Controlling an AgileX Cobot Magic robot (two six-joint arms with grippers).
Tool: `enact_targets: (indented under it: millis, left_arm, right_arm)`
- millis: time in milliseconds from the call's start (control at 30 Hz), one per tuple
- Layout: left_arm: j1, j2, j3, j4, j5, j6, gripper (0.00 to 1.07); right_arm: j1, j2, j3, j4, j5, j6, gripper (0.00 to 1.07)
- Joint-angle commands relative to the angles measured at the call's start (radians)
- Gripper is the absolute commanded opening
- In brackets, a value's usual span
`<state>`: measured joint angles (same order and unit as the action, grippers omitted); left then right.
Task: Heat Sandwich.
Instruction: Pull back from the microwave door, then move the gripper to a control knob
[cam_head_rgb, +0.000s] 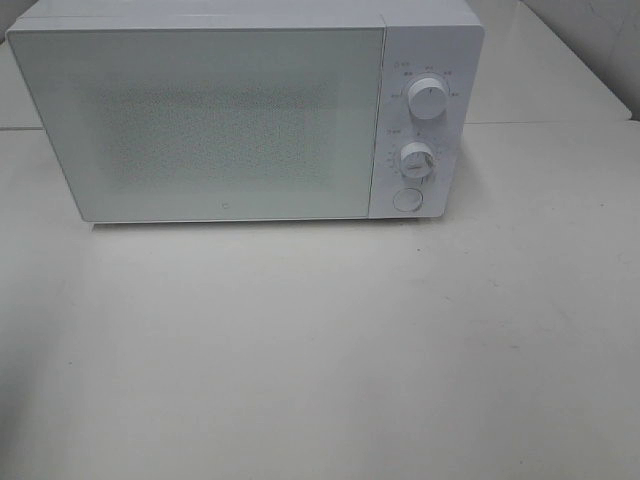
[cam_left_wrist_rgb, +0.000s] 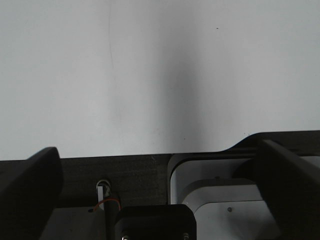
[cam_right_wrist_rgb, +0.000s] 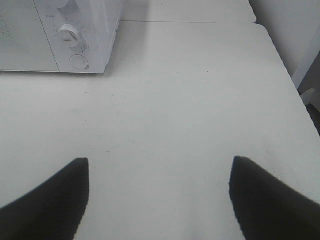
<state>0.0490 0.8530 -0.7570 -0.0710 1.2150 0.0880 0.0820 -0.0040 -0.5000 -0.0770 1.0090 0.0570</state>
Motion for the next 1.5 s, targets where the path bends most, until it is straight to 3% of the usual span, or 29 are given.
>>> enact_targets:
  millis: [33, 633, 800, 1267, 1500]
  left_arm:
    - [0.002, -0.095, 0.034, 0.003, -0.004, 0.003, 0.98]
    - [0.002, -0.607, 0.205, -0.009, -0.064, -0.001, 0.98]
    - [0.002, -0.709, 0.204, -0.008, -0.077, -0.001, 0.98]
    - [0.002, -0.883, 0.239, -0.024, -0.148, -0.005, 0.98]
    - [0.002, -0.884, 0.24, -0.024, -0.148, -0.005, 0.98]
  right_arm:
    - [-0.004, -0.026, 0.002, 0.002, -0.011, -0.008, 0.75]
    - [-0.004, -0.026, 0.002, 0.002, -0.011, -0.009, 0.75]
    - [-0.004, -0.026, 0.002, 0.002, -0.011, -0.009, 0.75]
    - [-0.004, -0.026, 0.002, 0.002, -0.011, -0.008, 0.75]
    - [-0.004, -0.026, 0.002, 0.002, -0.011, -0.008, 0.75]
